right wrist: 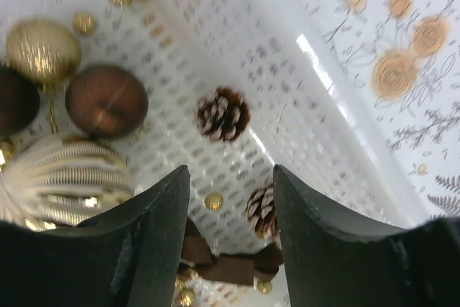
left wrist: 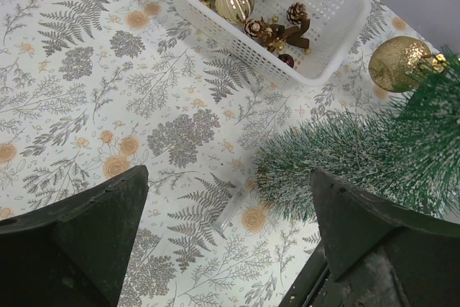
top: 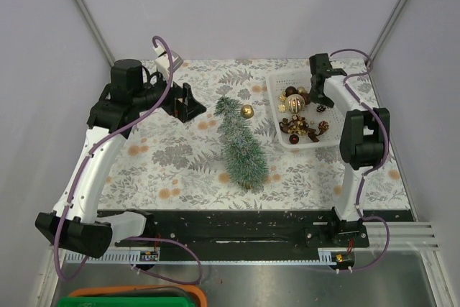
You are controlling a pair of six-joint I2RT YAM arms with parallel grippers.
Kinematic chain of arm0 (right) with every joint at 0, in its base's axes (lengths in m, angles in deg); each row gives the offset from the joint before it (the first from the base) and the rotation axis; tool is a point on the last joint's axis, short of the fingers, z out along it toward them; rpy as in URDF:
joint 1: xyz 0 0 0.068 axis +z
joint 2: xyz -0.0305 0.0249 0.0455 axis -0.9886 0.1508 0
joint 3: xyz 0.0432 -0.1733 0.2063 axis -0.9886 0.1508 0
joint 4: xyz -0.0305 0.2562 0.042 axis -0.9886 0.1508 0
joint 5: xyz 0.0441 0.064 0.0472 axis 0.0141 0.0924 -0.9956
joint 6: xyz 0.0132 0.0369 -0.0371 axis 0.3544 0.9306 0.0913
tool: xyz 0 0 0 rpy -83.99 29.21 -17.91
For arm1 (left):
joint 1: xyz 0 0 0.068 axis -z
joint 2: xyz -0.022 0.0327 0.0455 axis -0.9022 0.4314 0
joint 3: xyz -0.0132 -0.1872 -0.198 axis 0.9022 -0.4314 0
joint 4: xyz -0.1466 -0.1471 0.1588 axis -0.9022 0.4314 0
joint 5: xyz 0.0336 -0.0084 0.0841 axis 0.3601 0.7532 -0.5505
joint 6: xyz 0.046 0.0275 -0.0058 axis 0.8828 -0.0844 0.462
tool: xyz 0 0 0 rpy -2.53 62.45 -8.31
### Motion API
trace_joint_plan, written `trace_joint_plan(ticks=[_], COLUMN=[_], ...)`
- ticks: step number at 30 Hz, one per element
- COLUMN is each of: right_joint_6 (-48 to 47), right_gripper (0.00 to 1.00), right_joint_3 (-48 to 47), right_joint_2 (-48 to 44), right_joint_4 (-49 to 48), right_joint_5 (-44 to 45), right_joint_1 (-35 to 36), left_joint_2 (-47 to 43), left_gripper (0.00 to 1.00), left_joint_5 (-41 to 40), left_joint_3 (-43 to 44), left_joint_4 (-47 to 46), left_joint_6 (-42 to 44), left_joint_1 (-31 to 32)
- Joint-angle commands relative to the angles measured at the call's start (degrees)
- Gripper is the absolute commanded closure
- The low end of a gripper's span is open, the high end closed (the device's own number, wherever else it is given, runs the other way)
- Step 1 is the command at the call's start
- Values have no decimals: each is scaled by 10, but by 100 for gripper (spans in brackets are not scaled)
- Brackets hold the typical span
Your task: Decorate the small christmas tree
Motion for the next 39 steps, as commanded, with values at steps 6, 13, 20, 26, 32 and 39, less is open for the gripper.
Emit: trace_joint_plan(ticks=[6,13,20,26,32,39], right_joint_6=[12,14,19,18,29,40], right_gripper=[44,44,60,40,35,38], right_joint_3=[-75,-64,-46,0,48,77], right_joint_2=[73,86,71,31,-17,-30], right_joint_4=[0,-4,-10,-18,-38,-42], right_joint_5=[27,15,-4,-17,-23,-39], right_joint_1=[-32,-32,-31,-32,-32,-31], left_joint_2=[-12,-18,-23,-29,-35,-40], left_gripper=[1,1,1,1,1,1], left_joint_5=[10,17,19,21,25,25], left_joint_3=[-5,-13,-18,-26,-35,-43], left_joint_4=[-6,-6,-6,-6,-8,-8], left_joint_6=[12,16,18,22,22,27], left_joint_1=[-12,-18,-20,-22,-23,-24])
